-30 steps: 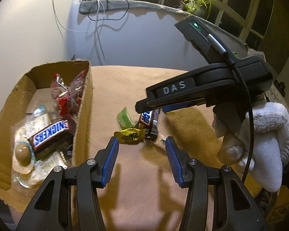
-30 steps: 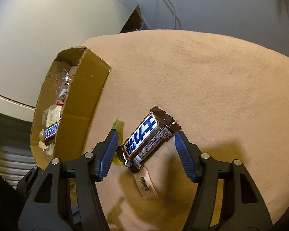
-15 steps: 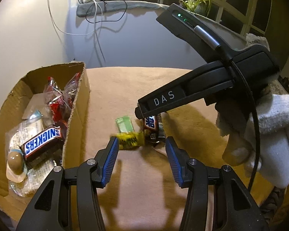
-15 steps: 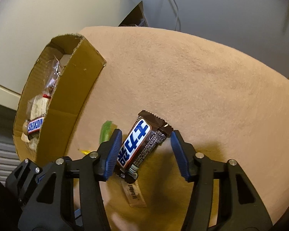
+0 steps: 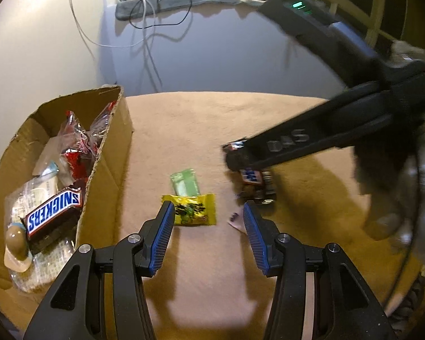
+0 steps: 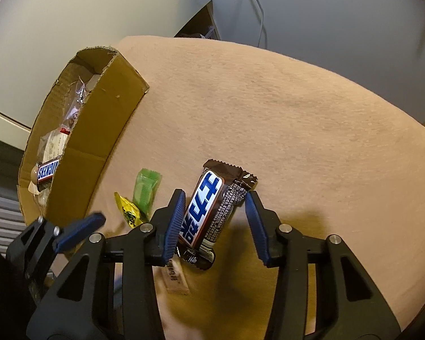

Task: Organize snacks
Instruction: 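Grasp the blue-labelled chocolate bar with the right tool while the left tool grasps the yellow candy, then carry the chocolate bar and yellow candy toward the cardboard box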

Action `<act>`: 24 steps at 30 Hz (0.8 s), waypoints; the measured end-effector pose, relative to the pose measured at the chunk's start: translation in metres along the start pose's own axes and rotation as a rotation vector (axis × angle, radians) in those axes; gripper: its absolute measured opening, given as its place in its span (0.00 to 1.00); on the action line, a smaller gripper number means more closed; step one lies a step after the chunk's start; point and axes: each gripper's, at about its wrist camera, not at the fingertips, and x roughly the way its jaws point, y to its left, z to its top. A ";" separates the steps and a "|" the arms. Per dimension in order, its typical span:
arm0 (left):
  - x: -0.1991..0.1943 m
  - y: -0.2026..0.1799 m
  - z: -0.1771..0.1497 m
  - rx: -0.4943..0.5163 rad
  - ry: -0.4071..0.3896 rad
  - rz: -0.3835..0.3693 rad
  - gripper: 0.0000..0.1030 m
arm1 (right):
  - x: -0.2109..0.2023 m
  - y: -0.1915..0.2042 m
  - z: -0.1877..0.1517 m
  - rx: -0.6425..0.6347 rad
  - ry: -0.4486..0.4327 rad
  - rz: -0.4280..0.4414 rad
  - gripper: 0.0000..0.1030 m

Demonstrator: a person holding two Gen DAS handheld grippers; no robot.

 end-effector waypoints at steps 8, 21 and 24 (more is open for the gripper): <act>0.026 0.000 -0.001 0.029 0.044 0.059 0.42 | 0.000 -0.006 -0.007 -0.035 -0.005 0.017 0.44; 0.017 0.008 0.000 -0.013 0.023 0.046 0.09 | -0.005 -0.007 -0.018 -0.064 -0.024 0.045 0.34; 0.015 0.008 0.000 -0.017 0.017 0.035 0.09 | -0.007 -0.008 -0.020 -0.059 -0.026 0.051 0.33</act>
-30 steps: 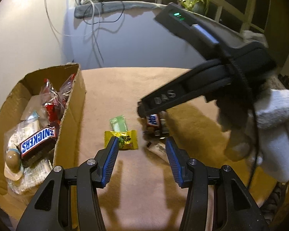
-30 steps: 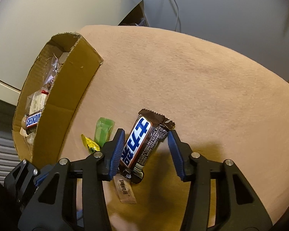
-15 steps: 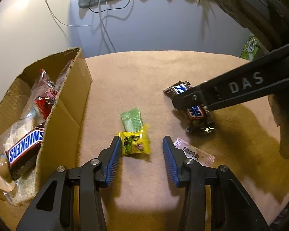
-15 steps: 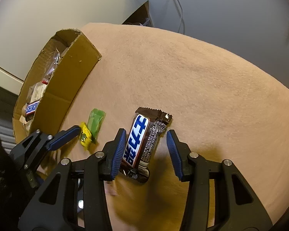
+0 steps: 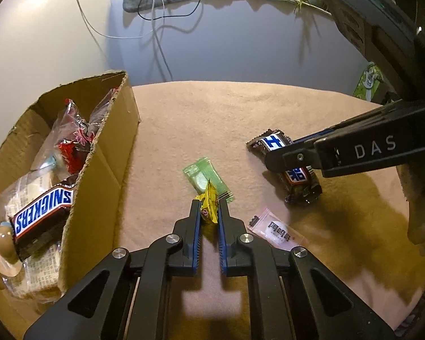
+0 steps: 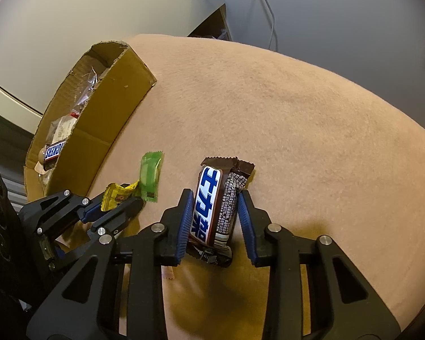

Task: Organize snacks
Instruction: 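Carry the chocolate bar and yellow candy toward the cardboard box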

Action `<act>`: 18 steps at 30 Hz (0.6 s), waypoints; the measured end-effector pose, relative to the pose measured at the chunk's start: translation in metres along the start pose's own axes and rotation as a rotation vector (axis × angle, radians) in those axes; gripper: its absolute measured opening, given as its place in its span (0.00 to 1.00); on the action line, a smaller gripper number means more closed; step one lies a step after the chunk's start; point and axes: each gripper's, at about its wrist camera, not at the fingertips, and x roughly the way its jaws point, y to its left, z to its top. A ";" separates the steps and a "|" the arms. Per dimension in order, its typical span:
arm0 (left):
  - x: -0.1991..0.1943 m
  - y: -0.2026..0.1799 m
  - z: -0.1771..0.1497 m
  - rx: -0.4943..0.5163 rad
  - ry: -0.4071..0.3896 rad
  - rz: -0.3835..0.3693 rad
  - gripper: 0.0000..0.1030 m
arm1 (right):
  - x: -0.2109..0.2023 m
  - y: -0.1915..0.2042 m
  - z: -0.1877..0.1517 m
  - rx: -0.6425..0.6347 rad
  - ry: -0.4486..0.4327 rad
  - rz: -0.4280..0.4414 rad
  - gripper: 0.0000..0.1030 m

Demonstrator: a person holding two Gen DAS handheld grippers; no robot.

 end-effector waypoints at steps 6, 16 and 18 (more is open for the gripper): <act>-0.012 0.001 0.003 -0.011 -0.019 -0.022 0.09 | -0.002 0.001 -0.005 0.012 -0.003 -0.001 0.32; -0.049 0.012 0.013 -0.031 -0.086 -0.057 0.09 | -0.031 0.016 -0.008 0.013 -0.046 0.002 0.32; -0.055 0.019 0.015 -0.037 -0.102 -0.058 0.09 | -0.037 0.023 -0.006 0.005 -0.056 0.003 0.32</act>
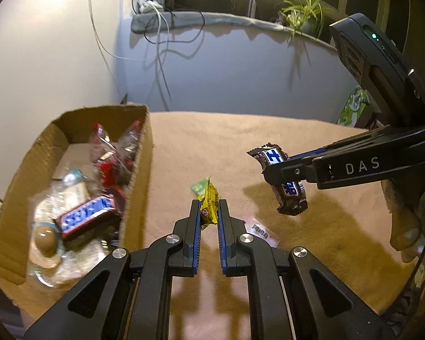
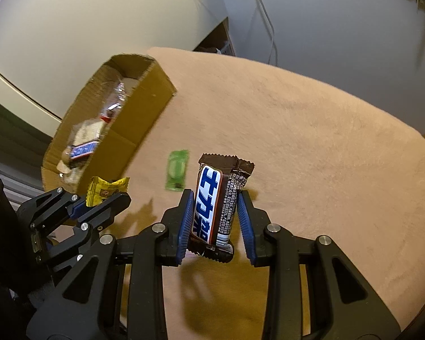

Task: Organize snacks
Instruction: 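Carry the chocolate bar and yellow candy toward the cardboard box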

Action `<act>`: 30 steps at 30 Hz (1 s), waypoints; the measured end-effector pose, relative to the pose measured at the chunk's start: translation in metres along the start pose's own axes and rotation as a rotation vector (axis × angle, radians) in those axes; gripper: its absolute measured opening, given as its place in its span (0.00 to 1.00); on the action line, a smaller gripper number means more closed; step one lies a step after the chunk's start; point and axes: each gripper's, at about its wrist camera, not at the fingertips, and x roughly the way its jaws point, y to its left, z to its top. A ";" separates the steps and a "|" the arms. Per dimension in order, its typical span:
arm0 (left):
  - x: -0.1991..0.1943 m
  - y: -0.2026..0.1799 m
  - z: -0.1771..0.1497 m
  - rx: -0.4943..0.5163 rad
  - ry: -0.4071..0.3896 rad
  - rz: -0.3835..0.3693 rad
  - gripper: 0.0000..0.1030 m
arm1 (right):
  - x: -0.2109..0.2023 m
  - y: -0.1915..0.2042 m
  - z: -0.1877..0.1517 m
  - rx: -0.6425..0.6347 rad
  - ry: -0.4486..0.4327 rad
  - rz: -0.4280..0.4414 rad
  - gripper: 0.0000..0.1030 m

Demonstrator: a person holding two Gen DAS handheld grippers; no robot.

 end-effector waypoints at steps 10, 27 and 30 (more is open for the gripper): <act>-0.024 0.049 0.008 -0.044 -0.062 0.038 0.09 | -0.024 0.047 0.023 -0.052 -0.051 0.015 0.32; -0.017 0.130 0.039 -0.103 -0.083 0.100 0.09 | 0.001 0.108 0.081 -0.091 -0.060 0.087 0.32; -0.011 0.138 0.042 -0.107 -0.075 0.101 0.09 | 0.010 0.114 0.088 -0.093 -0.053 0.098 0.32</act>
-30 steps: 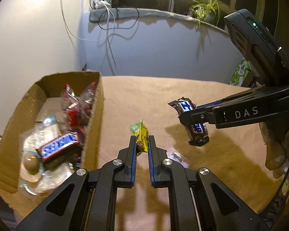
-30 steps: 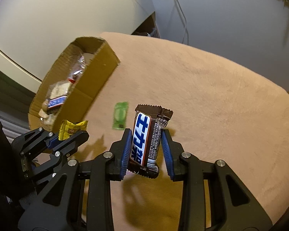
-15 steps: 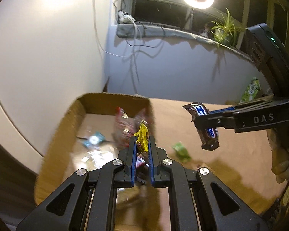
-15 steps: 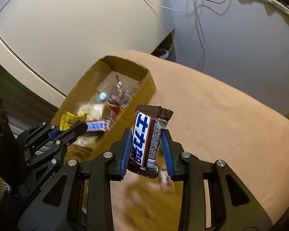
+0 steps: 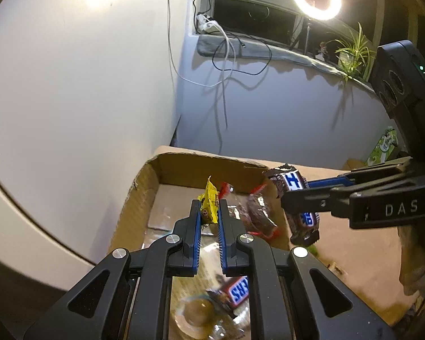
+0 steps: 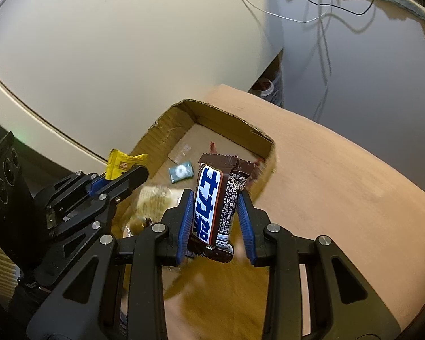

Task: Organize snacks
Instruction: 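Carry the chocolate bar and yellow candy toward the cardboard box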

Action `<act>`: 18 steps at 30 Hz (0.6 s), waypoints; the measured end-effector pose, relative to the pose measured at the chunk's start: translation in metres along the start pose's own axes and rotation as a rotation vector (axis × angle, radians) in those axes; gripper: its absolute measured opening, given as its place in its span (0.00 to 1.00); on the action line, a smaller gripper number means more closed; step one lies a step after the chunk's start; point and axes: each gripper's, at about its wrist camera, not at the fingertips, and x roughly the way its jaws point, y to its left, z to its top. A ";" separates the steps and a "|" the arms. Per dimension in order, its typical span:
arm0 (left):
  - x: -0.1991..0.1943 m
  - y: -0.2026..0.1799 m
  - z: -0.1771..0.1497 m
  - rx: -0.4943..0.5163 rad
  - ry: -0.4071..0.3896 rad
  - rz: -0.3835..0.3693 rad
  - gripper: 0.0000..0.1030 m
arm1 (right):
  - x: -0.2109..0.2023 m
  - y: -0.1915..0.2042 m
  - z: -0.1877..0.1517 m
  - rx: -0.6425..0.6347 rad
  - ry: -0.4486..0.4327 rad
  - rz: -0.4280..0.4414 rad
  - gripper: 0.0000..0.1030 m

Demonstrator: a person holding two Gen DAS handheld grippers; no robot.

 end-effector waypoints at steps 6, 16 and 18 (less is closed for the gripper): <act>0.012 0.009 0.003 -0.018 0.022 0.001 0.09 | 0.018 0.006 0.010 -0.008 0.017 0.021 0.32; 0.018 0.013 0.005 -0.024 0.033 0.010 0.12 | 0.036 0.009 0.013 -0.018 0.042 0.044 0.32; 0.017 0.013 0.005 -0.027 0.031 0.016 0.15 | 0.035 0.009 0.013 -0.020 0.043 0.046 0.32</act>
